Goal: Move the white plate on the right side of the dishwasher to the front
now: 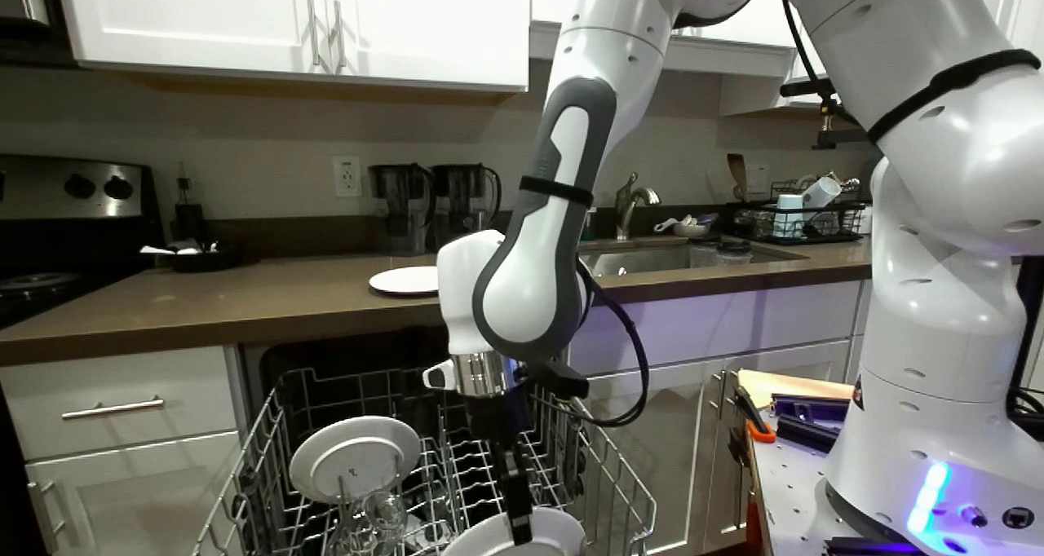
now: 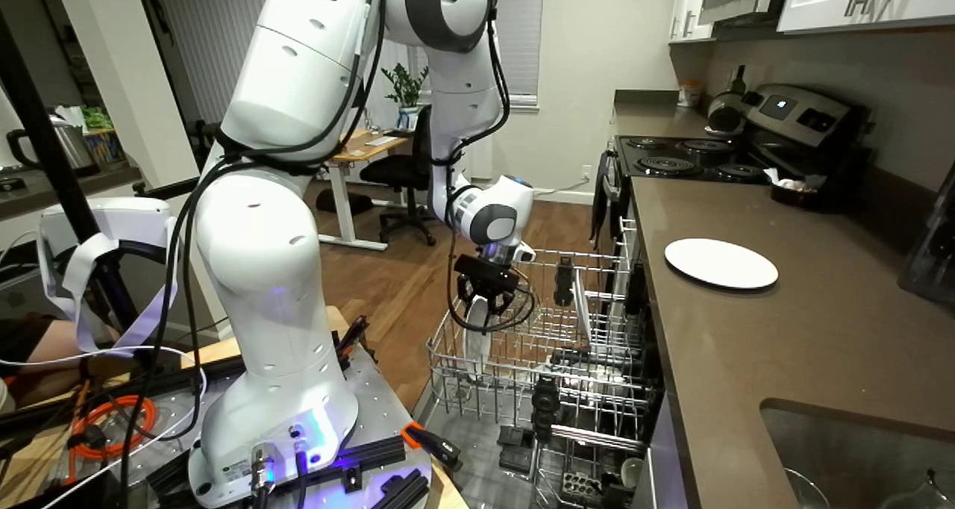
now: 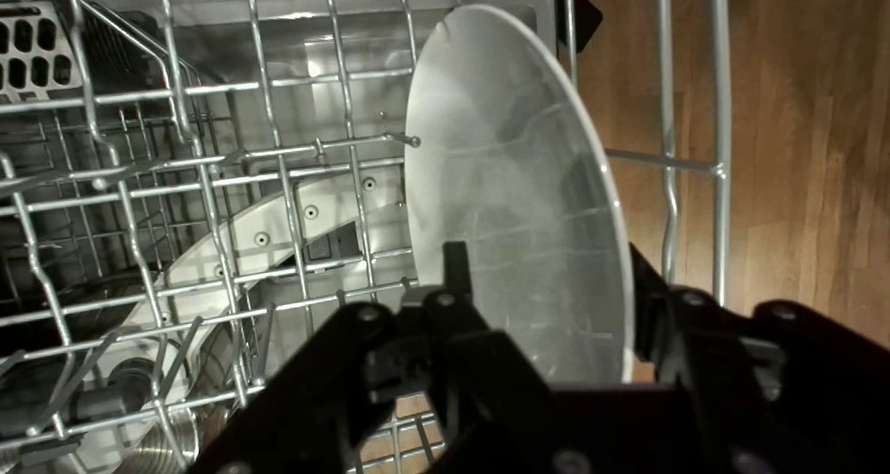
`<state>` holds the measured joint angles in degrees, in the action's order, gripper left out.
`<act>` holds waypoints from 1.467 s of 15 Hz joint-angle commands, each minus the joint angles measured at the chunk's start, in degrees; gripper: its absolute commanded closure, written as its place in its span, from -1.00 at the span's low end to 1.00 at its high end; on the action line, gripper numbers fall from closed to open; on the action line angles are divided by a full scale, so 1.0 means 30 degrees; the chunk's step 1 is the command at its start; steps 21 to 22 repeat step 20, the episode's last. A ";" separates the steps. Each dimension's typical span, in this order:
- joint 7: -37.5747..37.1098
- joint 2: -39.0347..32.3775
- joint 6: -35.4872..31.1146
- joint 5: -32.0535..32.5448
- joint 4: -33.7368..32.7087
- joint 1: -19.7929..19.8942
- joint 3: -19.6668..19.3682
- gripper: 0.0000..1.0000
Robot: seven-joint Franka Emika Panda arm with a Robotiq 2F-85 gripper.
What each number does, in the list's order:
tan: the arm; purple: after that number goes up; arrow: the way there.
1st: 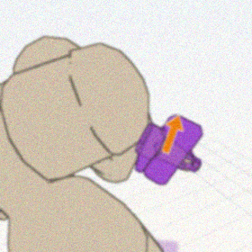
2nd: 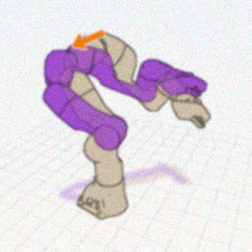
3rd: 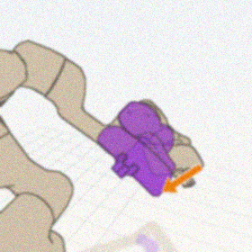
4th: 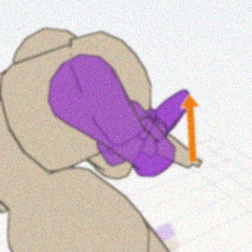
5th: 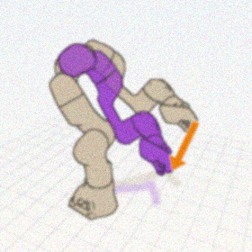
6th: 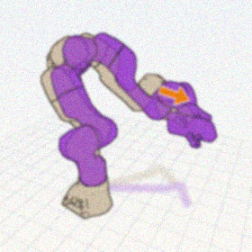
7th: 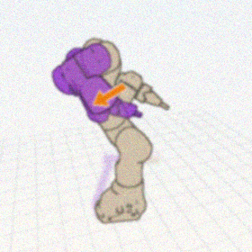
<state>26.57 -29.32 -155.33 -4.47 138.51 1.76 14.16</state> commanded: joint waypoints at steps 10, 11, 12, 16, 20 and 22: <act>-0.2268 0.6123 0.2240 0.0422 0.2758 -0.0763 -0.0502 -1.00; -0.2612 0.6517 0.2236 0.0685 0.2921 -0.1010 -0.0724 -1.00; -0.2908 0.6852 0.2220 0.0941 0.3075 -0.1247 -0.0930 -1.00; -0.6068 0.7321 0.1499 0.4368 0.3455 -0.2379 -0.2365 -1.00; -0.4708 0.6770 0.1962 0.3032 0.2844 -0.2079 -0.1994 -1.00; -0.4708 0.6770 0.1962 0.3032 0.2844 -0.2079 -0.1994 -1.00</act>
